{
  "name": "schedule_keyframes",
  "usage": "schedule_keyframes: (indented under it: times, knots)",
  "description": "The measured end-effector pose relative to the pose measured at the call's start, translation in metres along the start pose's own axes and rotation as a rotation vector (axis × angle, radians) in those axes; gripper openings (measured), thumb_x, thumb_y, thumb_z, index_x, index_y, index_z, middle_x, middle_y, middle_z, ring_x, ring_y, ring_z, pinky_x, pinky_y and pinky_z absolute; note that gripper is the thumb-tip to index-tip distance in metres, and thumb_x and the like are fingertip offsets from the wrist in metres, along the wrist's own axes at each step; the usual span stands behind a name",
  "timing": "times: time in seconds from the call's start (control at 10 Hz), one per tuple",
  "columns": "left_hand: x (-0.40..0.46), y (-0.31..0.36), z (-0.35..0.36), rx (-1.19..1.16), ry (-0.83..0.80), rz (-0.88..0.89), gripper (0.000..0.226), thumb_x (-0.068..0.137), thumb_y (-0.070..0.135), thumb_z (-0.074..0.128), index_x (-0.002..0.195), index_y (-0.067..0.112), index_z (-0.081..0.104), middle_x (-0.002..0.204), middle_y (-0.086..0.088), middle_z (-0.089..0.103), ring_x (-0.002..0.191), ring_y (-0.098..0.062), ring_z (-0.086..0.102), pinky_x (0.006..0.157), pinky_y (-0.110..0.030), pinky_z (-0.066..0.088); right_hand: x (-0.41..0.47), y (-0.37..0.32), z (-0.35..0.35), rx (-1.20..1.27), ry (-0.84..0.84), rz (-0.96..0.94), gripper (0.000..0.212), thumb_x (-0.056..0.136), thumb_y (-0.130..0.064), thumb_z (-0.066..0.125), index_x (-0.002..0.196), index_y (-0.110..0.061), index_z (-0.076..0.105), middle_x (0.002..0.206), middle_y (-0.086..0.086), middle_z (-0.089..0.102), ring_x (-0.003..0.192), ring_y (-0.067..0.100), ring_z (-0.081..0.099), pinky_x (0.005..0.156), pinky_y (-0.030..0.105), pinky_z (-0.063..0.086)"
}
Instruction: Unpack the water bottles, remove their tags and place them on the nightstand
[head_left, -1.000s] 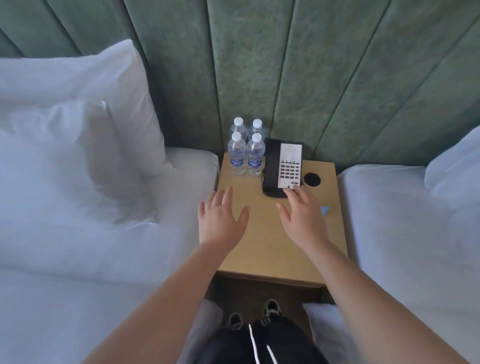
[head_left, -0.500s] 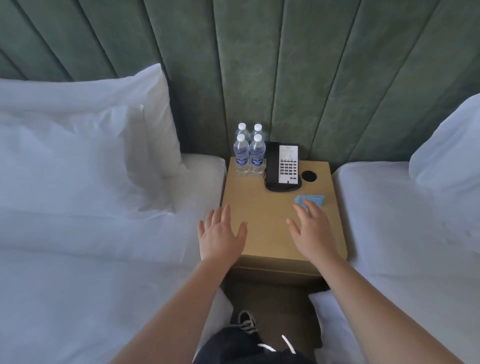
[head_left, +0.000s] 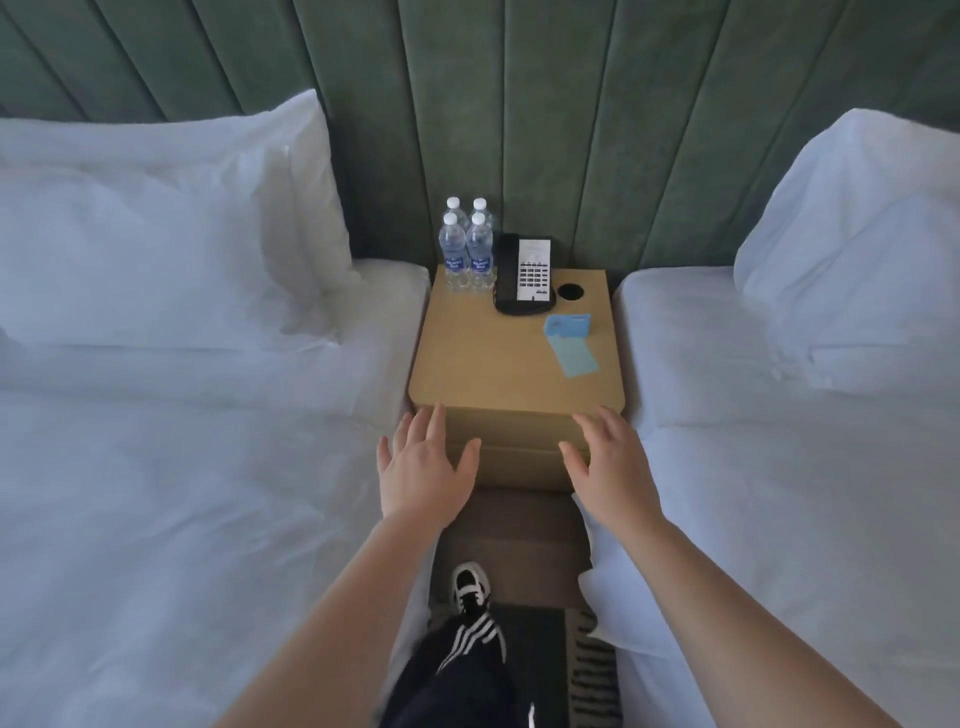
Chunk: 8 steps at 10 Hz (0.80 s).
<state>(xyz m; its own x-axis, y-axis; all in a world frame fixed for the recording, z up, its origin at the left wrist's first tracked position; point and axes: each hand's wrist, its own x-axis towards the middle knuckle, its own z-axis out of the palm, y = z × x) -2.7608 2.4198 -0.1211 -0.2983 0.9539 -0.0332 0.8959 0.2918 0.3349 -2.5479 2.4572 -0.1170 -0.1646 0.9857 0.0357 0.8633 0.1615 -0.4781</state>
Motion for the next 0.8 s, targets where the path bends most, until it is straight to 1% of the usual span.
schedule_keyframes:
  times: [0.2, 0.4, 0.5, 0.6, 0.7, 0.8]
  knots:
    - [-0.057, 0.008, -0.002, 0.055, -0.010, 0.008, 0.074, 0.091, 0.069, 0.022, 0.153, 0.029, 0.015, 0.159, 0.003, 0.024, 0.148, -0.020, 0.013, 0.119, -0.045, 0.005, -0.051, -0.002, -0.015, 0.000, 0.039, 0.001, 0.043, 0.096, -0.034, 0.050, 0.133, -0.012, 0.053, 0.148, 0.010, 0.039, 0.135, 0.029, 0.036, 0.110, 0.042, 0.033]
    - [-0.078, 0.010, -0.014, 0.061, 0.035, 0.038, 0.074, 0.091, 0.069, 0.022, 0.153, 0.029, 0.015, 0.159, 0.003, 0.025, 0.149, -0.019, 0.014, 0.119, -0.043, 0.003, -0.078, -0.008, -0.027, -0.023, 0.044, 0.022, 0.043, 0.096, -0.035, 0.050, 0.133, -0.012, 0.054, 0.148, 0.009, 0.039, 0.133, 0.031, 0.038, 0.110, 0.044, 0.033]
    - [-0.081, 0.008, -0.029, 0.056, 0.057, 0.058, 0.074, 0.092, 0.069, 0.022, 0.153, 0.029, 0.015, 0.159, 0.003, 0.025, 0.149, -0.019, 0.013, 0.119, -0.044, 0.003, -0.082, -0.018, -0.035, -0.028, 0.076, -0.006, 0.042, 0.096, -0.033, 0.051, 0.131, -0.010, 0.055, 0.147, 0.010, 0.040, 0.132, 0.031, 0.039, 0.109, 0.043, 0.033]
    - [-0.081, 0.008, -0.054, 0.027, 0.090, 0.090, 0.074, 0.092, 0.067, 0.023, 0.153, 0.027, 0.015, 0.159, 0.002, 0.024, 0.149, -0.019, 0.012, 0.120, -0.046, 0.005, -0.077, -0.037, -0.050, -0.041, 0.105, -0.047, 0.042, 0.096, -0.032, 0.052, 0.130, -0.010, 0.056, 0.146, 0.009, 0.041, 0.130, 0.031, 0.039, 0.108, 0.040, 0.034]
    - [-0.069, 0.010, -0.087, -0.003, 0.174, 0.125, 0.072, 0.093, 0.065, 0.025, 0.153, 0.027, 0.014, 0.160, 0.001, 0.024, 0.149, -0.019, 0.011, 0.120, -0.046, 0.005, -0.062, -0.062, -0.073, -0.061, 0.195, -0.119, 0.043, 0.096, -0.033, 0.050, 0.132, -0.010, 0.054, 0.146, 0.009, 0.041, 0.130, 0.029, 0.039, 0.106, 0.040, 0.034]
    - [-0.053, 0.012, -0.124, -0.046, 0.223, 0.124, 0.071, 0.093, 0.063, 0.028, 0.153, 0.027, 0.016, 0.159, 0.001, 0.024, 0.148, -0.019, 0.012, 0.120, -0.047, 0.006, -0.049, -0.087, -0.099, -0.025, 0.281, -0.136, 0.042, 0.096, -0.032, 0.049, 0.132, -0.010, 0.054, 0.146, 0.009, 0.041, 0.131, 0.028, 0.037, 0.105, 0.039, 0.035]
